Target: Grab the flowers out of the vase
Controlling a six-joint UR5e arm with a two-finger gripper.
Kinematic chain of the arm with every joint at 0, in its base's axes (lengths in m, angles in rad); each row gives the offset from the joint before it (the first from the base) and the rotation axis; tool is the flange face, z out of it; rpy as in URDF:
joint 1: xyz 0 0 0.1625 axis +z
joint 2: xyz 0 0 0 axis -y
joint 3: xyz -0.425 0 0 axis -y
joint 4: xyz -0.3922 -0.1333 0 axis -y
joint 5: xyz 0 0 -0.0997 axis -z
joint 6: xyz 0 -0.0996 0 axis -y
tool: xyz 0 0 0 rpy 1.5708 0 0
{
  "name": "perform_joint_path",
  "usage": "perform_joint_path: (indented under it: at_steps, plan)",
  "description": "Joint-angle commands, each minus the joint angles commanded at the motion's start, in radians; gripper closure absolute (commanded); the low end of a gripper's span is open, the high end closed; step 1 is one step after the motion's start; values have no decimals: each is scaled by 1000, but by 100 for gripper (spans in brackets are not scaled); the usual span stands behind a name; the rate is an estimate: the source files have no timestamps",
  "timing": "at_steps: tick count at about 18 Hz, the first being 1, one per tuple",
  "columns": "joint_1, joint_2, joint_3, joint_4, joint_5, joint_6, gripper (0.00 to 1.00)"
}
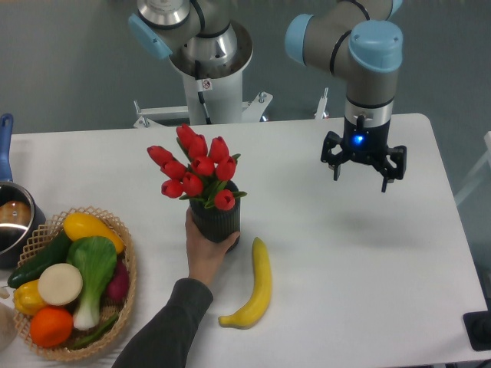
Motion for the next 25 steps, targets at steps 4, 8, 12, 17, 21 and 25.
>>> perform_joint_path:
  at_steps: [4, 8, 12, 17, 21, 25]
  plan:
    - [2, 0, -5, 0, -12, 1, 0]
    - [2, 0, -58, 25, -76, 0, 0]
    - [14, 15, -98, 41, -199, 0, 0]
    - [5, 60, -133, 43, -305, -5, 0]
    - [3, 113, -204, 41, -454, -23, 0]
    - [-2, 159, -271, 41, -497, -12, 0]
